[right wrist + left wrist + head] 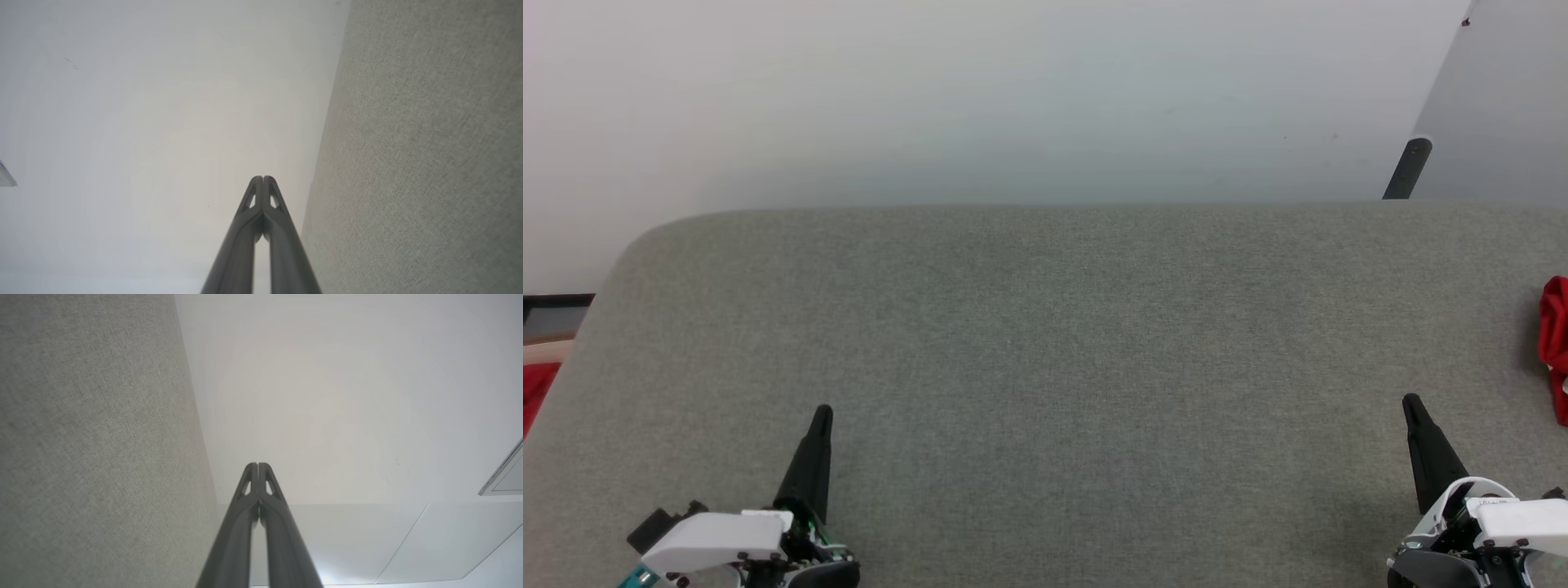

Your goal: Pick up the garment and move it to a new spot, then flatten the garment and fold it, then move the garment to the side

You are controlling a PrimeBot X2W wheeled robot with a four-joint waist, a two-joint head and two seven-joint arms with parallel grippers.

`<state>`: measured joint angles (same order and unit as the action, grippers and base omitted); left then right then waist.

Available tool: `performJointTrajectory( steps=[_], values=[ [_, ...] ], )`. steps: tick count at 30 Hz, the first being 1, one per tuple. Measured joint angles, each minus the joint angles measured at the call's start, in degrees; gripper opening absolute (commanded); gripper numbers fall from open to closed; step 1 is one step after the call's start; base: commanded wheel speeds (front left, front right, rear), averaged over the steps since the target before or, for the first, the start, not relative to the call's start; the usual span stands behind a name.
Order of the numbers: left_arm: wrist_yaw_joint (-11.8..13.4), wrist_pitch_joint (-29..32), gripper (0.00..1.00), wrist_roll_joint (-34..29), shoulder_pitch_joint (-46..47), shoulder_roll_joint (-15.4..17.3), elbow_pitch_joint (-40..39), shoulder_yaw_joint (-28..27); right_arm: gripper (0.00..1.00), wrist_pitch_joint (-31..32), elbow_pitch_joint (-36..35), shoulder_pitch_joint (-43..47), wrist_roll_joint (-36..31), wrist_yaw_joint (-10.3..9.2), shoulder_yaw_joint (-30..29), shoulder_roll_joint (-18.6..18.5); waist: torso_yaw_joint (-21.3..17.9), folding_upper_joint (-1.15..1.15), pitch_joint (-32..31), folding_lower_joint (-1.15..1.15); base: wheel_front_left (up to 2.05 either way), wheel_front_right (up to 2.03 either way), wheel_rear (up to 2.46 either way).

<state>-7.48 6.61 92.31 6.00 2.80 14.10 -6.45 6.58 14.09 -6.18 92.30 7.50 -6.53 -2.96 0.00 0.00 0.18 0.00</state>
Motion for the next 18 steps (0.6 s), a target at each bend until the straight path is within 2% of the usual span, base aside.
performJointTrajectory(
  steps=[18],
  values=[
    [0.0, 0.0, 0.0, 0.0, 0.0, 0.0, 0.0, 0.0, 0.0, 0.0, 0.0, 0.0, 0.0, 0.0, 0.0, 0.0, 0.0, 0.0, 0.0, 0.0, 0.0, 0.0, 0.0]
  ],
)
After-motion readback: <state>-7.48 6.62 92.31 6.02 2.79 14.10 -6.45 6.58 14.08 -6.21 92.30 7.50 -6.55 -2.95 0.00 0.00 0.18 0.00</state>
